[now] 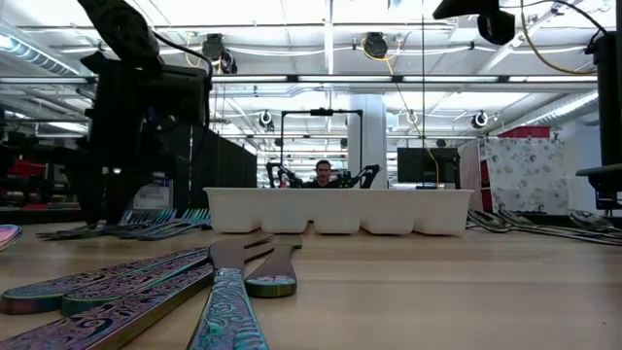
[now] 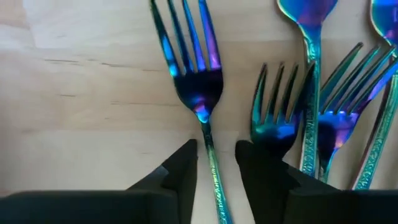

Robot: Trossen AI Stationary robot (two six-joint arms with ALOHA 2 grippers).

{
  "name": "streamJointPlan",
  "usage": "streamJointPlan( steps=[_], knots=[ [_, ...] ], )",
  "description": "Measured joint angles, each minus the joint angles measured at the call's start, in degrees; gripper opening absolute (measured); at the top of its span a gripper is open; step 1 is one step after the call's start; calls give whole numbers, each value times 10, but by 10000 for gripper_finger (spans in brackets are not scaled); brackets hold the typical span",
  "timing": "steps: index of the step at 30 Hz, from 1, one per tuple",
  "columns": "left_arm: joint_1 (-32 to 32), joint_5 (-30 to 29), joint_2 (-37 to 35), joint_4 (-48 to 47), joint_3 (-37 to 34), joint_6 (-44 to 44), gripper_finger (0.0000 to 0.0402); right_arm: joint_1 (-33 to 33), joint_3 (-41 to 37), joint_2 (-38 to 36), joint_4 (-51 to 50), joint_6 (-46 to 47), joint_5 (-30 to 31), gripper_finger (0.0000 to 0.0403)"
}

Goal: Sort silverware

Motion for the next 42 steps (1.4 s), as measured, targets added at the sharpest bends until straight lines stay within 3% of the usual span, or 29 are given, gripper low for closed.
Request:
streamJointPlan(
  steps=[6,13,21,28,35,42],
  knots=[
    [0,-28,1,-14,-3,-35,9,0,0,5,0,-12,0,0],
    [-4,-8,2,-28,18,-35,2,0,0,5,0,-18,0,0],
    [-21,3,-46,-98,126,-31,1,0,0,5,0,-31,0,0],
    [-20,-55,-52,-90,241,-15,1,0,0,5,0,-44,0,0],
    [7,-97,-4,71,261,1,1,0,0,5,14,-58,2,0],
    [22,-65,123,111,260,33,1,0,0,5,32,-56,2,0]
  ],
)
